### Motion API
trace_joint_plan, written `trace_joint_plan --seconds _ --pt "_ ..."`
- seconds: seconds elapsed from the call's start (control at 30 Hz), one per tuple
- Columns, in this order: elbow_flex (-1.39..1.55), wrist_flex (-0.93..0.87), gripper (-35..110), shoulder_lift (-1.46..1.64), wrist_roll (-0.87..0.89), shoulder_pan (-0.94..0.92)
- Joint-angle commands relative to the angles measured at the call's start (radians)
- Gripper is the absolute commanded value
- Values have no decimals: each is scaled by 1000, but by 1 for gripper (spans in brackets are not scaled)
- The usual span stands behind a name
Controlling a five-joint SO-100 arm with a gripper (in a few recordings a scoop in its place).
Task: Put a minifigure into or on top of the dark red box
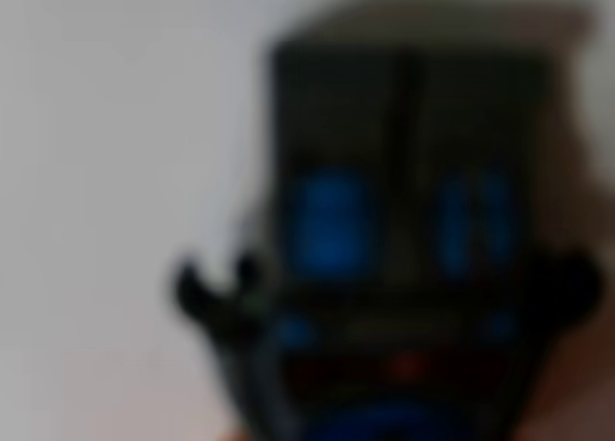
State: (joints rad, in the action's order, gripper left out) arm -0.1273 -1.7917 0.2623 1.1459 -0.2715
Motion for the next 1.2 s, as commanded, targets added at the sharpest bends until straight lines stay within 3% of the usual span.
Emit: trace_joint_plan --seconds 0.0,0.1,0.57,0.83,0.93,1.17 --pt "-31 -11 0 9 5 -11" --pt "-32 -43 0 67 -49 -35" --pt "500 -44 0 758 -284 -423" --pt "558 -44 0 621 -336 -485" --pt "538 -44 12 546 -327 -482" --pt "522 -44 17 523 -370 -463"
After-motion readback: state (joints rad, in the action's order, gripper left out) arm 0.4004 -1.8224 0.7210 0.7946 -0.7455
